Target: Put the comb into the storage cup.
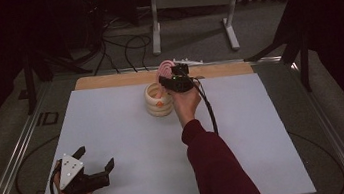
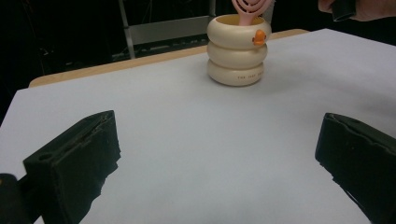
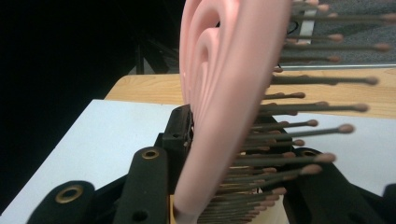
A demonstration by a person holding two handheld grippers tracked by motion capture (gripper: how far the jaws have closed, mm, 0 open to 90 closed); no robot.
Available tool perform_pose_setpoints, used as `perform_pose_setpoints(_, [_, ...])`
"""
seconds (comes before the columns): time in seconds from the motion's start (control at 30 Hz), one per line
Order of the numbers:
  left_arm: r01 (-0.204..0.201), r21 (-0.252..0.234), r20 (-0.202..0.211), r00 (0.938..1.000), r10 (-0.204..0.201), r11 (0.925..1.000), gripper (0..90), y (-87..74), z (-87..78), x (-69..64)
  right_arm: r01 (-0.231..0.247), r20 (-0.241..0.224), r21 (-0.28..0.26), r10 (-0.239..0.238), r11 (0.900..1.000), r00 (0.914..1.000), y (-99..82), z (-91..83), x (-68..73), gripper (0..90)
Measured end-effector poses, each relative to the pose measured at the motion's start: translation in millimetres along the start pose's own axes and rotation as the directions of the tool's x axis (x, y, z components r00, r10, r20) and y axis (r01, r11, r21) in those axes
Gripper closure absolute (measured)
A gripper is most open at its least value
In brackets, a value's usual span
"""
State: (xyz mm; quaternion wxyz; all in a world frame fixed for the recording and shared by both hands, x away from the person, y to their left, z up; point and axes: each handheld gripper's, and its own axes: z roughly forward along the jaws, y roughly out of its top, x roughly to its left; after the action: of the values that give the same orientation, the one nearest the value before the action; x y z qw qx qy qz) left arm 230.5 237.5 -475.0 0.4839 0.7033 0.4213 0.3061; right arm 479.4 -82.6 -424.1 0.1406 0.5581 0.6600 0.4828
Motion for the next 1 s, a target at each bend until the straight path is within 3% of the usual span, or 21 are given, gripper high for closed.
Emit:
perform_pose_setpoints(0.67, [-0.001,0.003,0.001,1.0,0.001,1.0,0.3,-0.6,0.4,-0.5,0.02,0.012,0.004,-0.02,0.9998,0.9997,-0.5,-1.7,-5.6,62.2])
perform_pose_setpoints(1.0, [-0.001,0.003,0.003,1.0,0.001,1.0,0.3,-0.7,0.4,-0.8,0.036,0.029,0.03,-0.036,0.9989,0.9989,0.0,-2.4,-11.3,56.5])
